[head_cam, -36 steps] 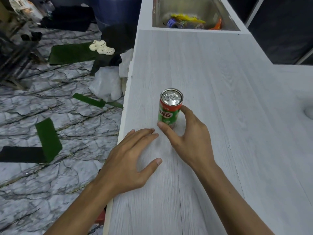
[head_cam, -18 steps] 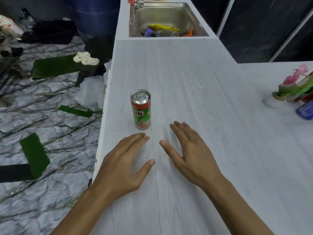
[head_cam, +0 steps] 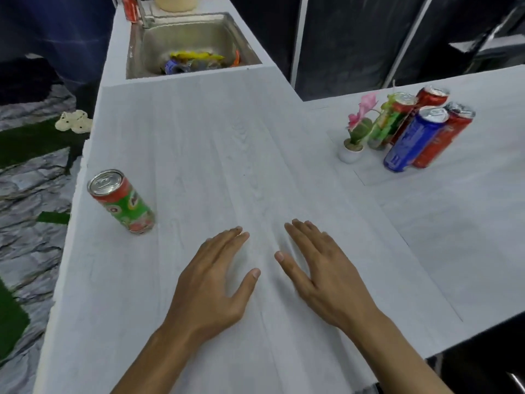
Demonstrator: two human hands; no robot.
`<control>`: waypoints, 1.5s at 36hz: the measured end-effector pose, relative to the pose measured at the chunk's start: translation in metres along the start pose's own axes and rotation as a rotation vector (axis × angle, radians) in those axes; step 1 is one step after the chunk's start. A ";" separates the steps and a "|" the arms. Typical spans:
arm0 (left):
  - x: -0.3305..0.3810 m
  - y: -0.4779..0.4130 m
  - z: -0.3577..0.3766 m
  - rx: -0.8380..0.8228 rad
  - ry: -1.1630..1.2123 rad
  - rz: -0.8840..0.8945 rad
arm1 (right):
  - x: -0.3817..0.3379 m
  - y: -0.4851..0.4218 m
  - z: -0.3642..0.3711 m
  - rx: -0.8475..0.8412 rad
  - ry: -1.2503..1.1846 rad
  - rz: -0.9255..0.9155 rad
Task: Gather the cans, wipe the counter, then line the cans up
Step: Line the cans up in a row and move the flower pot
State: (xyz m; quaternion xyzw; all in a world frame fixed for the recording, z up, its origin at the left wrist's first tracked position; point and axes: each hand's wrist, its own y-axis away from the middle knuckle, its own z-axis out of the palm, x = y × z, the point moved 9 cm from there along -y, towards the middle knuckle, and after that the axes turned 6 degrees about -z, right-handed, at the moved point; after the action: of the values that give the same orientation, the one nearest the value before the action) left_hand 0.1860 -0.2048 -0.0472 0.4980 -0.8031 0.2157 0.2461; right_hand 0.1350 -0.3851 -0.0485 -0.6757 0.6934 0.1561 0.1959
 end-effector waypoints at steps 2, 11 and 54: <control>0.018 -0.008 0.015 -0.014 -0.003 0.013 | 0.019 0.006 -0.011 0.011 -0.005 0.013; 0.096 -0.049 0.085 -0.083 -0.004 0.058 | 0.111 0.021 -0.058 0.044 -0.014 0.077; 0.257 -0.226 0.213 0.136 0.530 -0.169 | 0.356 -0.057 -0.225 0.542 -0.320 0.314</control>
State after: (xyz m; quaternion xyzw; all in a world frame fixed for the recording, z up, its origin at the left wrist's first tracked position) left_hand 0.2537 -0.6020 -0.0351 0.5048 -0.6501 0.3704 0.4305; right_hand 0.1743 -0.8074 -0.0206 -0.4513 0.7655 0.0983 0.4479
